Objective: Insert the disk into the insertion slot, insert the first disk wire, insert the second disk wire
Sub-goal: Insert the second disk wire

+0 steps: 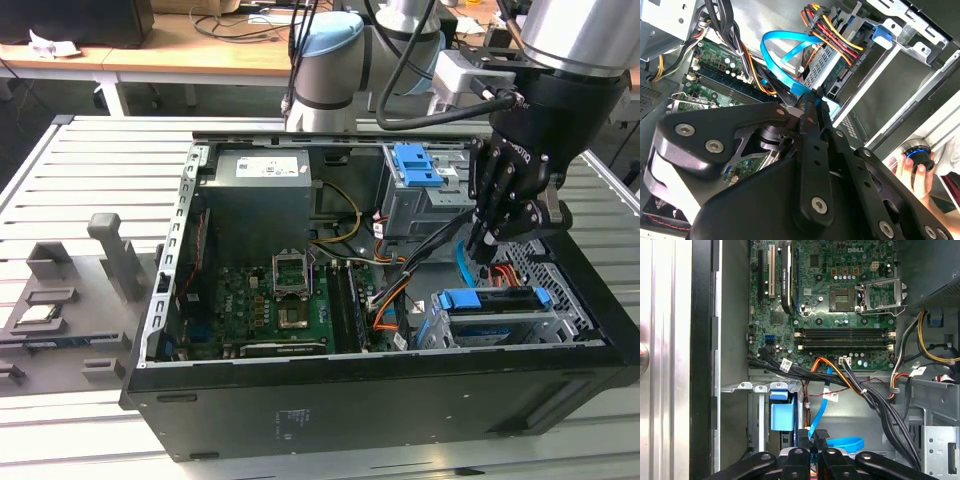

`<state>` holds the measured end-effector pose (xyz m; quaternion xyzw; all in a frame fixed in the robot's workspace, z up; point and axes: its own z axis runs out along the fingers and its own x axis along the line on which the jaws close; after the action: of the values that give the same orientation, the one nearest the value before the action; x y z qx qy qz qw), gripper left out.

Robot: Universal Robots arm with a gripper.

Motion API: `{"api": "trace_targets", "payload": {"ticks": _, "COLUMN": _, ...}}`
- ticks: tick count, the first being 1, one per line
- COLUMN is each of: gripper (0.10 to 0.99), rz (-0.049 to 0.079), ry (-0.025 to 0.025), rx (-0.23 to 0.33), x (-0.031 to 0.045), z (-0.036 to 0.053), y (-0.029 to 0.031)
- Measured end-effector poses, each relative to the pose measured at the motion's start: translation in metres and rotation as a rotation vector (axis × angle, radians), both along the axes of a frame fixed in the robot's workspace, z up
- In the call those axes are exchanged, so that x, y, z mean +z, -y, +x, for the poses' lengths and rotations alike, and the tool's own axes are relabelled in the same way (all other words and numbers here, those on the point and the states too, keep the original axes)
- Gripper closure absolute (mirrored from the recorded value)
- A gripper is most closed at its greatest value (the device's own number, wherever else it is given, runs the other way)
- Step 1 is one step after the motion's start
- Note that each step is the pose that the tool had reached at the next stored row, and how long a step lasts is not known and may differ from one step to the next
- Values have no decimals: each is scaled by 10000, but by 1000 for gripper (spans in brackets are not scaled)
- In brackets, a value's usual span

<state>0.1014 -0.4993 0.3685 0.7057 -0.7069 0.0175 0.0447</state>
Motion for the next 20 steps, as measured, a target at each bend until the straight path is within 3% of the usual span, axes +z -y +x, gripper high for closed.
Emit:
{"api": "trace_targets", "payload": {"ticks": 7, "gripper": 925, "rz": 1, "ry": 1, "rx": 5, "x": -1, "z": 0, "y": 11}}
{"api": "trace_targets", "payload": {"ticks": 16, "gripper": 925, "rz": 1, "ry": 1, "rx": 5, "x": -8, "z": 0, "y": 119}}
{"api": "trace_targets", "payload": {"ticks": 20, "gripper": 925, "rz": 0, "ry": 0, "rx": 5, "x": -54, "z": 0, "y": 126}}
